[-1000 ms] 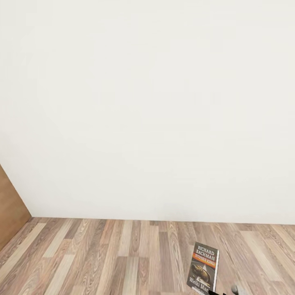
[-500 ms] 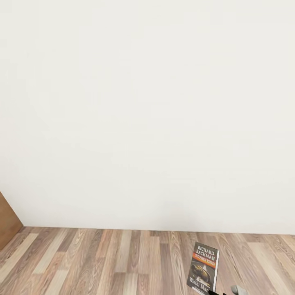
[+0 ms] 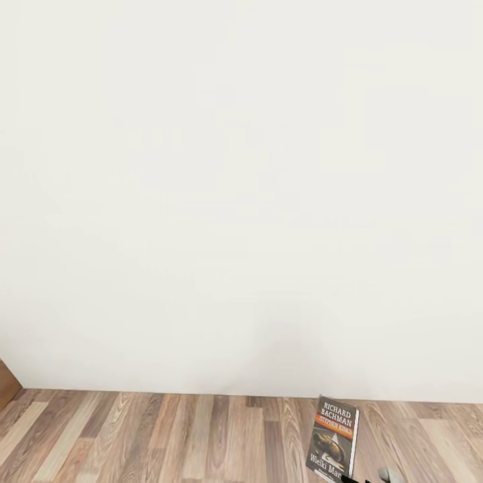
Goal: In the bedroom, move the book from the bed onto either nightstand, and place the two sandals side by side next to the bed.
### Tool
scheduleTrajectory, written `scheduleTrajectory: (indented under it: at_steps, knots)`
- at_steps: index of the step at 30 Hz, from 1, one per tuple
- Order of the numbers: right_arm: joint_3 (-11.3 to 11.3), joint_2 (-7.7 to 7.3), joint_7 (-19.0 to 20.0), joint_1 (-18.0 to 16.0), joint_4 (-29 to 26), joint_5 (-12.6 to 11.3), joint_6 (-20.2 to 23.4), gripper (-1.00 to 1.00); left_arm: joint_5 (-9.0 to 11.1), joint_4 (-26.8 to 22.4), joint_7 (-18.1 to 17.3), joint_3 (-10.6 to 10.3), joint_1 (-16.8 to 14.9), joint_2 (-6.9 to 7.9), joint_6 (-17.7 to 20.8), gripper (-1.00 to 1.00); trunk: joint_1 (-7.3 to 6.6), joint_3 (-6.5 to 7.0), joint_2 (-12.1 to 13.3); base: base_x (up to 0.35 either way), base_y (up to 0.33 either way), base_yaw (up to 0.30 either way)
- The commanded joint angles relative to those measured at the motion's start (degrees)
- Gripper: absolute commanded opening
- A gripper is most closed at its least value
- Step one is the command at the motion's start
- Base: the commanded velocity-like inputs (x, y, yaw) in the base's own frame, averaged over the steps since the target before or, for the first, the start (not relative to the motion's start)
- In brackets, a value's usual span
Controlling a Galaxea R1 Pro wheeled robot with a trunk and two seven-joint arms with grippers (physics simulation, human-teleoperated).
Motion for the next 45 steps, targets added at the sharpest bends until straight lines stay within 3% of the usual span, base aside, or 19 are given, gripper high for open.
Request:
scheduleTrajectory:
  at_steps: [1,26,45]
  knots:
    - [-0.18,-0.01,0.16,-0.04,-0.04,-0.49,0.61,-1.0,-0.57,0.05,-0.13,0.49,-0.04,0.01,-0.22,1.0,0.04,-0.07,-0.04,0.327,0.0,0.0]
    - [-0.18,-0.01,0.16,-0.04,-0.04,-0.49,0.59,-1.0,-0.57,0.06,-0.12,0.49,-0.04,0.01,-0.22,1.0,0.04,-0.07,-0.04,0.219,0.0,0.0]
    - [-0.18,-0.01,0.16,-0.04,-0.04,-0.48,0.57,-1.0,-0.57,0.07,-0.1,0.49,-0.04,0.01,-0.22,1.0,0.04,-0.07,-0.04,0.015,0.0,-0.121]
